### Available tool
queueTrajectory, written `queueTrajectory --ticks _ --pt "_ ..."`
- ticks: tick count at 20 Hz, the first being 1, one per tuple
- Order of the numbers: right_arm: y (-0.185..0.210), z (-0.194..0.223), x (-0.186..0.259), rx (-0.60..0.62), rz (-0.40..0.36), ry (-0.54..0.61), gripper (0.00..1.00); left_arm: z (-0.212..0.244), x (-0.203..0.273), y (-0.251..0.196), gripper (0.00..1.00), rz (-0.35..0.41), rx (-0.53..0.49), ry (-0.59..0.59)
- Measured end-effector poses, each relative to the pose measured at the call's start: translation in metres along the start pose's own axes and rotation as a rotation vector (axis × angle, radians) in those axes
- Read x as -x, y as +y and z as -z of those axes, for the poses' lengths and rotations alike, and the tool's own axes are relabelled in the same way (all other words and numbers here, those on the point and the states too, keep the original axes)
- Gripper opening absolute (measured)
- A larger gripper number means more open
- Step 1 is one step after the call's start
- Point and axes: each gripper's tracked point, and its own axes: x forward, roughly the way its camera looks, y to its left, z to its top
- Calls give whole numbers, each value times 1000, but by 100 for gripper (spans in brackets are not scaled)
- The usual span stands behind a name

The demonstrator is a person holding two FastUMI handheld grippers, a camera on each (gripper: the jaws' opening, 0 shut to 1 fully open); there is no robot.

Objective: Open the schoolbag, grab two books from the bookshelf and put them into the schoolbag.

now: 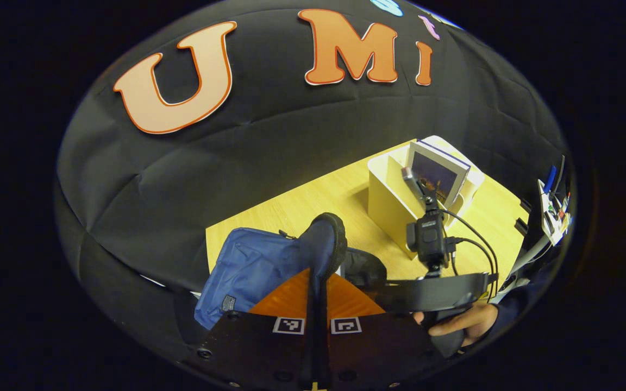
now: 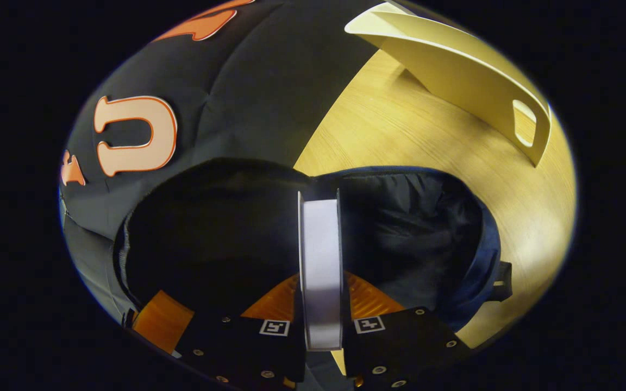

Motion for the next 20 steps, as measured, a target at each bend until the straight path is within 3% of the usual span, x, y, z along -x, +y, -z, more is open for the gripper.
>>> queueTrajectory --ticks 1,2,3,4,7,8,9,13,16,20 --pt "-5 5 -4 5 37 24 29 -1 1 -2 4 -2 1 4" --pt "-6 12 2 2 67 53 34 -1 1 1 4 -14 5 8" --pt "-4 14 1 24 69 62 25 -1 2 2 3 -11 14 5" --pt "-4 12 7 59 79 60 44 2 1 5 4 -13 22 4" --pt "-15 1 16 126 142 57 67 5 -1 6 4 -16 35 4" --pt "-17 -3 23 129 148 50 78 5 0 6 4 -17 38 3" --pt "-16 -7 27 130 147 48 96 5 0 6 4 -17 44 1" --pt "-19 -18 40 152 157 53 97 11 -4 8 3 -20 63 5" --pt "-15 -43 64 221 172 -13 97 8 -4 7 3 -21 52 7" --pt "-23 -95 109 330 286 -128 97 9 -6 3 3 -21 34 8"
